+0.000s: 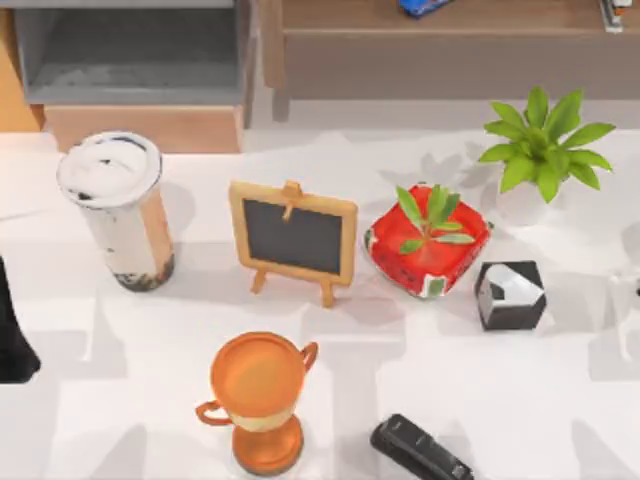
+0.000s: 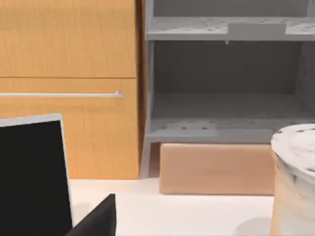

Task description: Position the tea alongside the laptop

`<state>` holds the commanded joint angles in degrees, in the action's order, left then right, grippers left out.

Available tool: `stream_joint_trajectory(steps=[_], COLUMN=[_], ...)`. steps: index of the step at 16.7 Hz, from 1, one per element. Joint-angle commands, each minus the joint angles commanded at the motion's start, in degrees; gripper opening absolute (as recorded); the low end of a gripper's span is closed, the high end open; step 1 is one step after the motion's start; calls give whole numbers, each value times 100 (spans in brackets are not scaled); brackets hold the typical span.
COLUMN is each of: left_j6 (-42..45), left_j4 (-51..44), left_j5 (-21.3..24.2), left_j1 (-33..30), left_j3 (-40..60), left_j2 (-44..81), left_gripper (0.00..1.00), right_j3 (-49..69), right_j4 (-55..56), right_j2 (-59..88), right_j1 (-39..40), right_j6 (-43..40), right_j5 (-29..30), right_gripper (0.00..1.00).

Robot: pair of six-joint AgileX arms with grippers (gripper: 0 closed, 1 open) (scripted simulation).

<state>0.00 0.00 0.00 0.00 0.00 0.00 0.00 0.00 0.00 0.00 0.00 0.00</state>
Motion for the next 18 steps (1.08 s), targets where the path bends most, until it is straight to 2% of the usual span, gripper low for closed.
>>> stream_joint_trajectory(steps=[4,7,18], left_j6=[-11,-50,-351], left_j4=[140,737,4759], left_j5=[-73,-325,-1861], left_j1=[-61,-311,-2006], left_j3=[0,23,203], left_j2=[181,907,5911], left_gripper=[100,100,100], right_j3=[0,0,0], right_j4=[0,0,0], right_j2=[0,0,0], right_j1=[0,0,0], right_j6=[0,0,0], right_j5=[0,0,0], right_gripper=[100,100,100])
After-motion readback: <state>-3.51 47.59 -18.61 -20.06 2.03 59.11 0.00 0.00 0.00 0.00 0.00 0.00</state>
